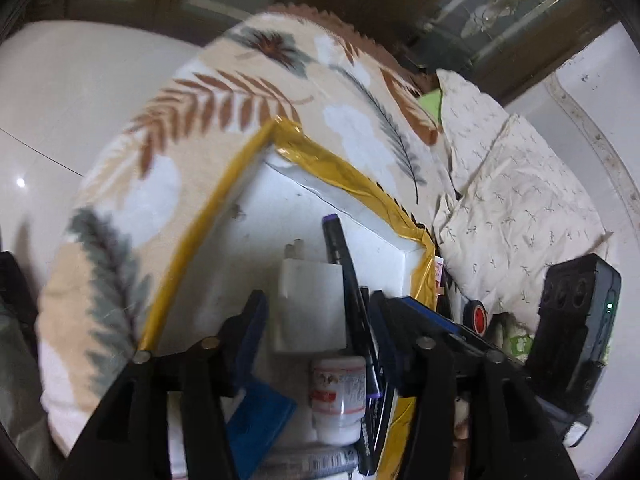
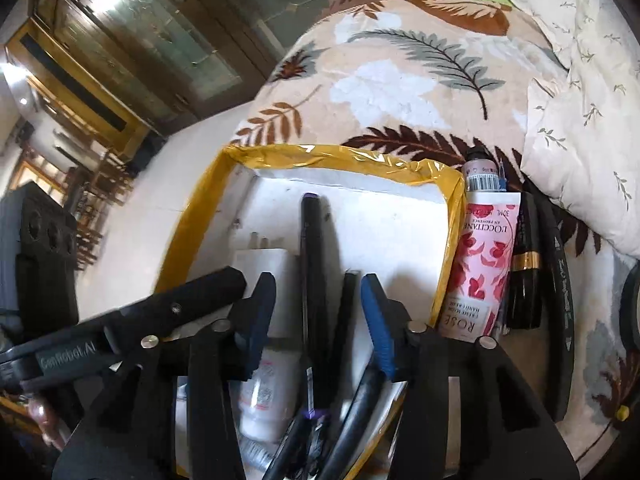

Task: Organize objects
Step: 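Lower the white charger into the tray with the left tool while the right tool releases the marker, then grasp a black marker with the left tool while the right tool grasps a gold-tipped black marker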

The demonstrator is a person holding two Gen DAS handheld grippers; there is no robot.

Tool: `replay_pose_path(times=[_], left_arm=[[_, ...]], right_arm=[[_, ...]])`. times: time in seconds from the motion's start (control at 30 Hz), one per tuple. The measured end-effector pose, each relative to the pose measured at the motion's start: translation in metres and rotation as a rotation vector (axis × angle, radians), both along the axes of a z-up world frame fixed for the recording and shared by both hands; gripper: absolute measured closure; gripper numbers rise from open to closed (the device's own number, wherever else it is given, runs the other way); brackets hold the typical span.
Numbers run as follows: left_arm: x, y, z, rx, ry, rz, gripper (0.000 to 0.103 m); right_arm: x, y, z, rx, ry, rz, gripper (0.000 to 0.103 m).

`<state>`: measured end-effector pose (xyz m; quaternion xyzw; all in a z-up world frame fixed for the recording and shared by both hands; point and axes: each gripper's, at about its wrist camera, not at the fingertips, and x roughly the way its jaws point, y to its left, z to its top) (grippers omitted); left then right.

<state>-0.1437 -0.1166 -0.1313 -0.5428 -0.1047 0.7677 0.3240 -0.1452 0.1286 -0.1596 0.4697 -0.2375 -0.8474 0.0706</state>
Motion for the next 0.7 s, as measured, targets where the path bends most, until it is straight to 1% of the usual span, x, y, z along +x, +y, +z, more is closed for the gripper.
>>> replay_pose_path(times=[0.1, 0.17, 0.27, 0.33, 0.37, 0.47, 0.53, 0.6, 0.7], left_arm=[[0.024, -0.005, 0.014, 0.000, 0.052, 0.036, 0.027], [0.044, 0.001, 0.022, -0.003, 0.080, 0.027, 0.026], [0.080, 0.020, 0.029, 0.007, 0.111, -0.026, 0.026], [0.101, 0.036, 0.029, -0.014, 0.126, -0.056, 0.026], [0.111, 0.047, 0.028, -0.035, 0.133, -0.075, 0.026], [0.127, 0.065, 0.023, -0.062, 0.118, -0.122, 0.026], [0.134, 0.075, 0.020, -0.072, 0.096, -0.142, 0.026], [0.140, 0.086, 0.018, -0.078, 0.089, -0.163, 0.026], [0.142, 0.109, 0.019, -0.108, 0.095, -0.186, 0.026]], right_arm=[[0.020, 0.005, 0.013, -0.032, 0.028, 0.013, 0.058], [0.042, 0.013, 0.020, -0.036, 0.037, 0.007, 0.058], [0.078, 0.035, 0.022, -0.039, 0.041, -0.021, 0.058], [0.102, 0.056, 0.019, -0.042, 0.033, -0.064, 0.058], [0.118, 0.071, 0.015, -0.043, 0.024, -0.105, 0.058], [0.148, 0.111, 0.005, -0.039, -0.002, -0.217, 0.058], [0.160, 0.138, 0.001, -0.003, -0.033, -0.310, 0.058], [0.167, 0.160, 0.000, 0.005, -0.045, -0.385, 0.058], [0.160, 0.181, 0.000, 0.047, -0.065, -0.438, 0.058]])
